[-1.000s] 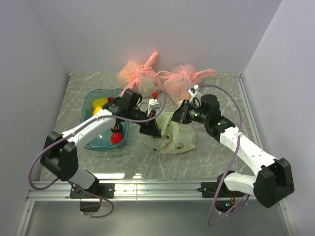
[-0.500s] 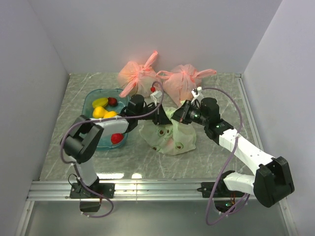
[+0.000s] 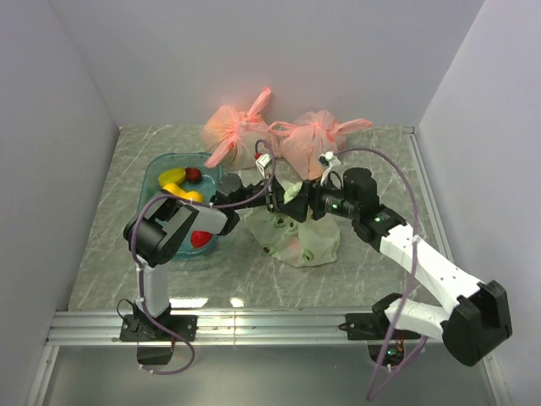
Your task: Place the fake fruits into the plastic bag and tie a complex knot
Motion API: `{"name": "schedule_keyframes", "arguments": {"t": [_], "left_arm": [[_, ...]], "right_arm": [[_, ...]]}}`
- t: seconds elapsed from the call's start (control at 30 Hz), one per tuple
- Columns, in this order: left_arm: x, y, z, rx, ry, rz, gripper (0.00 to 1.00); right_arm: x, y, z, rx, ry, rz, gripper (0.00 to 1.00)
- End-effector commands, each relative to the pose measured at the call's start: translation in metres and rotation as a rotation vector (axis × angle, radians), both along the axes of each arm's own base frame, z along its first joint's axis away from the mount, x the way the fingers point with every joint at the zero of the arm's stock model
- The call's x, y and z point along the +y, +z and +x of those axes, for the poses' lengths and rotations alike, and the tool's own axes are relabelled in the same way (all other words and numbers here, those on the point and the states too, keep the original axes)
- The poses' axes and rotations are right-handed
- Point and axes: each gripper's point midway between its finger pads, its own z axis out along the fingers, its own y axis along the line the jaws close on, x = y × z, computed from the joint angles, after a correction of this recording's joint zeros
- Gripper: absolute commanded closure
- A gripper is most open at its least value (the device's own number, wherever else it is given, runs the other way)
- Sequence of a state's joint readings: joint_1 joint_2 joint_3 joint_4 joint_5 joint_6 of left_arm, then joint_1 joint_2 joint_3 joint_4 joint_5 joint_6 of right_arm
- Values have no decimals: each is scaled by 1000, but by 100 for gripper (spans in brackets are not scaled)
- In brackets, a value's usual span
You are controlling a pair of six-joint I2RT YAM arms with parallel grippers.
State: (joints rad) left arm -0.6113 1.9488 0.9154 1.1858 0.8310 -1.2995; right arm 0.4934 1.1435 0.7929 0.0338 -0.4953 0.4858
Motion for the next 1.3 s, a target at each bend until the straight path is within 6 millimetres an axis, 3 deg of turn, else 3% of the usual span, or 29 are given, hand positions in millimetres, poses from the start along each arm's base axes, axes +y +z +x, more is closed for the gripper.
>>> {"name": "schedule_keyframes", "arguments": {"t": [0.0, 0.03, 0.07, 0.13, 0.23, 0.3, 0.33, 0.4, 0.43, 0.5, 0.63, 0.7, 0.83, 1.0, 1.2, 1.27], "left_arm": [[4, 35, -8, -59, -24, -96, 100], [3, 34, -8, -53, -23, -89, 99], [3, 33, -7, -47, -20, -83, 100], [2, 30, -5, -30, -20, -74, 100], [2, 27, -4, -16, -12, -61, 100], [2, 26, -3, -11, -7, -56, 100], [2, 25, -3, -9, -8, -55, 100], [2, 22, -4, -3, -9, -54, 99], [1, 22, -4, -2, -12, -53, 99], [1, 20, -4, 1, -16, -46, 100], [-2, 21, -7, -11, -37, -40, 99], [-2, 23, -7, -20, -45, -51, 99], [-5, 34, -11, -42, -89, -99, 100], [-9, 41, -26, -50, -163, -135, 99], [-4, 36, -46, -79, -303, -71, 99], [2, 35, -51, -98, -334, -61, 99]], "right_arm": [[-9, 20, -28, -146, 156, -135, 21], [-15, 19, -37, -155, 191, -179, 18], [-15, 38, -37, -194, 205, -178, 18], [-24, 47, -49, -207, 251, -201, 18], [-42, 75, -48, -239, 209, -160, 19], [-63, 84, -37, -237, 141, -119, 19], [-68, 87, -29, -242, 102, -103, 24], [-84, 73, -9, -193, 10, -88, 35], [-84, 73, -2, -182, -5, -56, 45], [-87, 45, 13, -96, -33, -62, 54], [-75, 14, 27, -23, 5, -45, 52], [-69, -6, 25, 29, 35, -56, 44], [-52, -30, 1, 113, 81, -45, 29], [-22, -31, -19, 191, 108, 61, 24], [7, 0, -6, 149, 95, 208, 24], [6, 8, 2, 126, 69, 209, 24]]}}
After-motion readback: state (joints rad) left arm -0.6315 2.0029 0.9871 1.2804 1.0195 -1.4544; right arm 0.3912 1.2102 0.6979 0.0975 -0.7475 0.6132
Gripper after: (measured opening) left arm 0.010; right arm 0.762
